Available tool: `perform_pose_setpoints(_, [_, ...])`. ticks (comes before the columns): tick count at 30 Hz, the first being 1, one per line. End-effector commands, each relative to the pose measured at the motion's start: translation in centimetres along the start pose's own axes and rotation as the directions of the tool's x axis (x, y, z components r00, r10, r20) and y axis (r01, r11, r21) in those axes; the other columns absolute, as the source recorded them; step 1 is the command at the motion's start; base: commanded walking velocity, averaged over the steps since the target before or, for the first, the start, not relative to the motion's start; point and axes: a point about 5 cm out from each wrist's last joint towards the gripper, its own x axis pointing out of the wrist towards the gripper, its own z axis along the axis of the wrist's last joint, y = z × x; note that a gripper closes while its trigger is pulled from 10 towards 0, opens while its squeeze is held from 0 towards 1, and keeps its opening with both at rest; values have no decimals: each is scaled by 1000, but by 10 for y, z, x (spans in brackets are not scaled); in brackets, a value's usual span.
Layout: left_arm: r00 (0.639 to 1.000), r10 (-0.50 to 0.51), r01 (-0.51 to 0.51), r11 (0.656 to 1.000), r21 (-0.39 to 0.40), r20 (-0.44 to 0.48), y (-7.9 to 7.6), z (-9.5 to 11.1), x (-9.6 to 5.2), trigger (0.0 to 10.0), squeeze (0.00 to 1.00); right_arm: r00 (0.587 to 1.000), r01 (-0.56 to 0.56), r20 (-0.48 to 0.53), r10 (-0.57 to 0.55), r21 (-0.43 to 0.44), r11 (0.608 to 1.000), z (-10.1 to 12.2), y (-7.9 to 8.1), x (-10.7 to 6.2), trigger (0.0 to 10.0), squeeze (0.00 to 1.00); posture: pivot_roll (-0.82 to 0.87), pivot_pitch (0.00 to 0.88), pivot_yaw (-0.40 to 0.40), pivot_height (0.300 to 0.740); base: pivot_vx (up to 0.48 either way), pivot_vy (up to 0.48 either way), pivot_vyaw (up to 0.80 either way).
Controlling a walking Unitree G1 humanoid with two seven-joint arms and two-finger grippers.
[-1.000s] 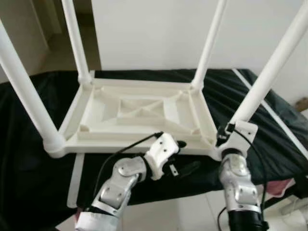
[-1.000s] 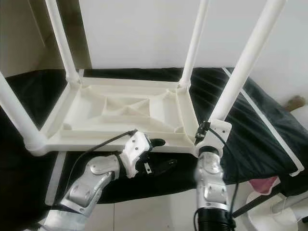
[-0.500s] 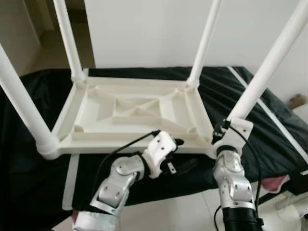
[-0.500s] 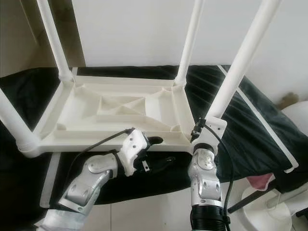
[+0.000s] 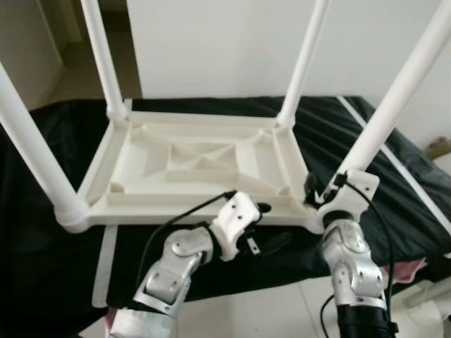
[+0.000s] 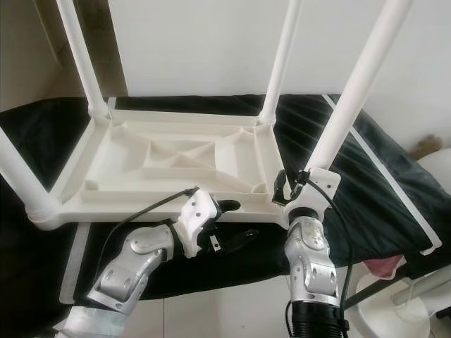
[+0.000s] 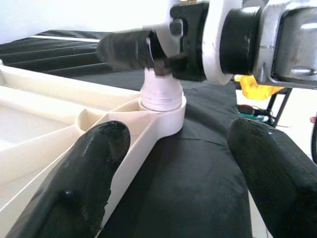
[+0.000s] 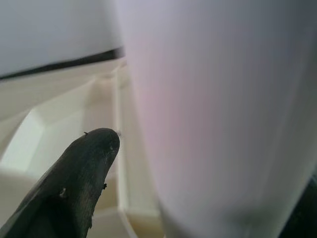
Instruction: Building children table
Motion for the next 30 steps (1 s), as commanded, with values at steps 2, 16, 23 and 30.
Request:
perform_pose_setpoints(2, [998,70,-70,998,0,-4,4,1,2,10000,0,996,-84,-14,84,-3,996,0,-4,-3,10000,0,54,0,-65,740,0,0,0])
perform_pose_setpoints(16, [997,79,-79,997,3,-2,5,1,2,10000,0,938,-347,-75,339,-173,922,-3,-34,5,10000,0,65,0,-76,740,0,0,0])
perform_pose_setpoints(23, [997,82,-82,997,7,0,6,2,2,10000,0,905,-425,-105,413,-183,886,-2,-37,9,10000,0,69,0,-77,740,0,0,0])
perform_pose_setpoints(30, [999,43,-43,999,12,-10,3,1,3,10000,0,837,-548,-160,524,-226,806,-2,-32,20,10000,0,72,0,-69,740,0,0,0])
